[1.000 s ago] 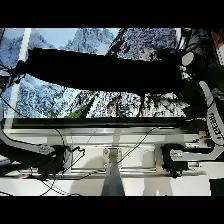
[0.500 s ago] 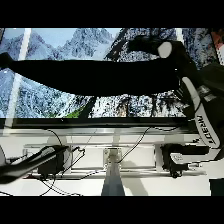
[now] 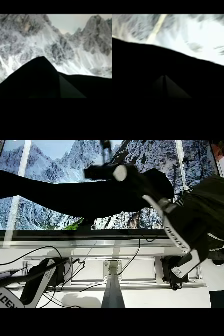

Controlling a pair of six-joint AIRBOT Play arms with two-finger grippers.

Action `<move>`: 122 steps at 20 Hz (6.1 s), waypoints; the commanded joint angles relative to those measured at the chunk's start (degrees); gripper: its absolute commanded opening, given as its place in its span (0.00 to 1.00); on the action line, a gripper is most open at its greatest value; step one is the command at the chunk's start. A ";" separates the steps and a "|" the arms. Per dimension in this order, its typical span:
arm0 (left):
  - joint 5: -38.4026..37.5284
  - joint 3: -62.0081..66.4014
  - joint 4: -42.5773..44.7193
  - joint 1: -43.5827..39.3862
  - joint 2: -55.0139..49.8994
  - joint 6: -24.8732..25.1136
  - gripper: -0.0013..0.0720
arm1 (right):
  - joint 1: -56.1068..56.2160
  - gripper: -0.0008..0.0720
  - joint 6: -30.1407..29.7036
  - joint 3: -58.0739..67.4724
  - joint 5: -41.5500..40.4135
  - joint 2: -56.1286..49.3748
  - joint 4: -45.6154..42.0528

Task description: Fold the clothes and pants, and hang the long-sleeved shirts on hangers.

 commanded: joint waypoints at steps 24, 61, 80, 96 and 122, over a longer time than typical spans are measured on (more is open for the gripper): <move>9.33 -0.11 -18.47 -42.16 -30.16 1.53 0.03 | -17.70 0.03 2.62 17.88 26.91 -7.10 -5.55; -17.92 2.03 -4.28 -12.37 -23.15 -0.52 0.03 | -17.46 0.04 -1.62 10.58 28.13 -8.37 -5.25; -22.10 9.94 -11.78 -16.15 -19.74 -4.13 0.03 | 9.88 0.03 10.14 8.83 -0.50 -13.44 -7.34; 44.17 9.97 -34.86 -66.38 -51.43 3.87 0.99 | -34.88 0.04 7.50 8.70 39.85 0.28 -27.54; 14.93 9.97 -8.00 -46.27 -41.00 3.61 0.97 | -32.61 0.86 -4.42 3.41 33.99 -6.95 -12.09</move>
